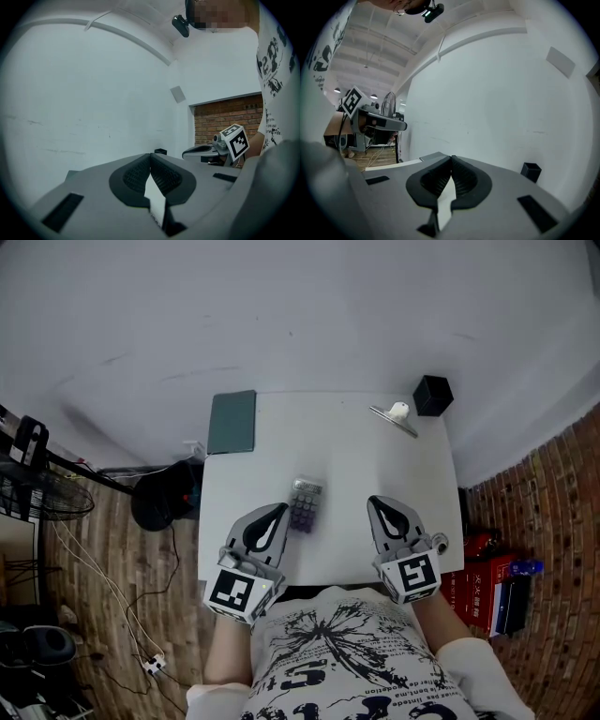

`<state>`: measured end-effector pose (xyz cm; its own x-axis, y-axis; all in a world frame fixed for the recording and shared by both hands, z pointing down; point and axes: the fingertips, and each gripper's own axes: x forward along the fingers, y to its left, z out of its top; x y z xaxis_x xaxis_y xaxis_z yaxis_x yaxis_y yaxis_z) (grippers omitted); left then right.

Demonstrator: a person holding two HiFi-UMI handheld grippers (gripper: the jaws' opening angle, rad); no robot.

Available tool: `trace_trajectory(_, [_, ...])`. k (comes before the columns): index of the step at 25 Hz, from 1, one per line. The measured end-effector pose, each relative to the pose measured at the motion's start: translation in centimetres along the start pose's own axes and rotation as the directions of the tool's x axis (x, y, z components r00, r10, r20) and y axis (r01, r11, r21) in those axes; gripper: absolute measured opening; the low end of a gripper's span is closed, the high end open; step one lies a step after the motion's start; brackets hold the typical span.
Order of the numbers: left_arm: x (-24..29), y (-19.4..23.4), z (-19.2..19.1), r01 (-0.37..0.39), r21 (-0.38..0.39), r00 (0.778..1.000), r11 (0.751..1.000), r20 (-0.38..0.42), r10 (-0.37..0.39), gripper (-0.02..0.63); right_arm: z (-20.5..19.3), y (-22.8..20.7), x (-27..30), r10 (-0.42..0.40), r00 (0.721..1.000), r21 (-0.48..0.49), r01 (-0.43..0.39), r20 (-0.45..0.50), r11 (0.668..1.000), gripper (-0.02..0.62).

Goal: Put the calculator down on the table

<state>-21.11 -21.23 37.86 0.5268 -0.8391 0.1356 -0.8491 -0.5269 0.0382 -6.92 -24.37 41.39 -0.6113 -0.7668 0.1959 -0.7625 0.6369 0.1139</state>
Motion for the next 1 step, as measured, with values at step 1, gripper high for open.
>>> trace_trajectory(1, [0.04, 0.01, -0.08, 0.001, -0.001, 1.0, 1.0, -0.002, -0.001, 0.014, -0.07, 0.04, 0.02, 0.001, 1.0, 0.0, -0.001, -0.001, 1.0, 0.014])
